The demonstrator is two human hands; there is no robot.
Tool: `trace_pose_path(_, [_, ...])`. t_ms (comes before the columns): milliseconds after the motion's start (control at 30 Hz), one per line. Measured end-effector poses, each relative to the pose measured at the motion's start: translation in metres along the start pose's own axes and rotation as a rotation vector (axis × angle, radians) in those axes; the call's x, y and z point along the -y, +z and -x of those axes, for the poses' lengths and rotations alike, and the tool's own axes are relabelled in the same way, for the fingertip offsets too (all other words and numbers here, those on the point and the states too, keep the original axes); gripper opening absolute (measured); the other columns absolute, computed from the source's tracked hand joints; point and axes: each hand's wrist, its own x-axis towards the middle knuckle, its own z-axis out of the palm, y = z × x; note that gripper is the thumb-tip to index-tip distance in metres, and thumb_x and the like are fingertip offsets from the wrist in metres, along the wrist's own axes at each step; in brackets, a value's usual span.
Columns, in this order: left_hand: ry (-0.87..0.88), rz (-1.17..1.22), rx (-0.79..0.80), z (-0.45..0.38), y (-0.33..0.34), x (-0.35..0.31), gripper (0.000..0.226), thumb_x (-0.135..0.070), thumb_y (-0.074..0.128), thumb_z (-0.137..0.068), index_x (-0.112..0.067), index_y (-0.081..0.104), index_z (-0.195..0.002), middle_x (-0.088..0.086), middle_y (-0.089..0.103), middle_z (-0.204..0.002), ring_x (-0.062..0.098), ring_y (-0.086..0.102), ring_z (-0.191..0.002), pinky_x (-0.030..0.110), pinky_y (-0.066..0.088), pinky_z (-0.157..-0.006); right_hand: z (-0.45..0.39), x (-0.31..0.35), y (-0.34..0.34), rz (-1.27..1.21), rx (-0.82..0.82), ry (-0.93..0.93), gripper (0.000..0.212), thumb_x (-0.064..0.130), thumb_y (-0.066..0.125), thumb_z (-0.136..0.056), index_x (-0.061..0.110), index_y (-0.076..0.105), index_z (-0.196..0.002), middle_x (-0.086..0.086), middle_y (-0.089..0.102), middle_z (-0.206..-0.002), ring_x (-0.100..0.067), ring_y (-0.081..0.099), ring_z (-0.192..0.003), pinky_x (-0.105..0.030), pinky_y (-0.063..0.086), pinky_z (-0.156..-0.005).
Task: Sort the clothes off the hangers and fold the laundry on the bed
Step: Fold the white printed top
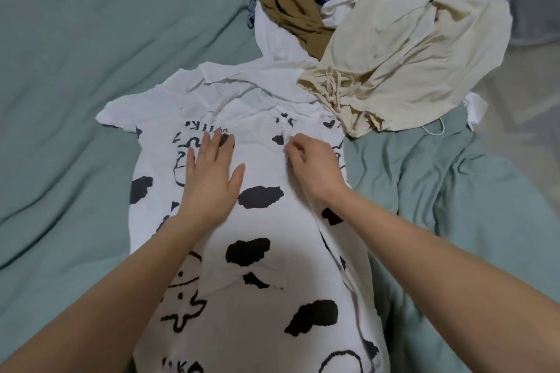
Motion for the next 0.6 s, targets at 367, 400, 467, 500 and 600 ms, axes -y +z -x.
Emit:
trace_pose_path(367, [-0.774, 0.710, -0.175, 0.053, -0.041, 0.102, 0.036, -0.030, 0.074, -0.081, -0.011, 0.064, -0.110, 0.002, 0.068, -0.102, 0.019, 0.064, -0.097, 0.040, 0.051, -0.095, -0.039, 0.127, 0.093, 0.069, 0.258, -0.305, 0.017, 0.013, 0.048, -0.092, 0.004, 0.063, -0.096, -0.009, 0.068, -0.093, -0.029, 0.059, -0.088, -0.039, 0.046, -0.077])
trace_pose_path(400, [-0.767, 0.804, -0.167, 0.053, -0.044, 0.104, 0.027, -0.024, 0.075, -0.080, -0.012, 0.066, -0.103, 0.000, 0.069, -0.091, 0.017, 0.066, -0.087, 0.038, 0.053, -0.090, -0.042, 0.131, 0.100, 0.100, 0.275, -0.286, 0.018, 0.017, 0.049, -0.092, 0.005, 0.062, -0.096, -0.010, 0.067, -0.093, -0.029, 0.059, -0.089, -0.039, 0.046, -0.078])
trace_pose_path(467, [-0.715, 0.894, -0.132, 0.056, -0.048, 0.105, 0.017, -0.013, 0.074, -0.081, -0.012, 0.068, -0.097, 0.000, 0.064, -0.072, 0.016, 0.061, -0.072, 0.032, 0.054, -0.079, -0.049, 0.138, 0.113, 0.153, 0.295, -0.235, 0.023, 0.028, 0.051, -0.093, 0.007, 0.059, -0.096, -0.009, 0.066, -0.094, -0.029, 0.058, -0.089, -0.038, 0.046, -0.077])
trace_pose_path(500, [-0.677, 0.894, -0.118, 0.058, -0.049, 0.105, 0.014, -0.011, 0.072, -0.082, -0.011, 0.069, -0.095, 0.004, 0.060, -0.066, 0.016, 0.056, -0.068, 0.031, 0.051, -0.074, -0.052, 0.142, 0.118, 0.169, 0.300, -0.203, 0.027, 0.034, 0.053, -0.093, 0.008, 0.057, -0.097, -0.009, 0.065, -0.095, -0.029, 0.058, -0.089, -0.038, 0.046, -0.077])
trace_pose_path(600, [-0.599, 0.871, -0.150, 0.066, -0.048, 0.105, 0.009, -0.020, 0.072, -0.077, -0.017, 0.070, -0.085, 0.022, 0.066, -0.081, 0.018, 0.056, -0.069, 0.044, 0.054, -0.079, -0.062, 0.163, 0.128, 0.230, 0.312, -0.120, 0.047, 0.048, 0.057, -0.088, 0.010, 0.050, -0.115, -0.011, 0.056, -0.113, -0.032, 0.056, -0.100, -0.037, 0.044, -0.080])
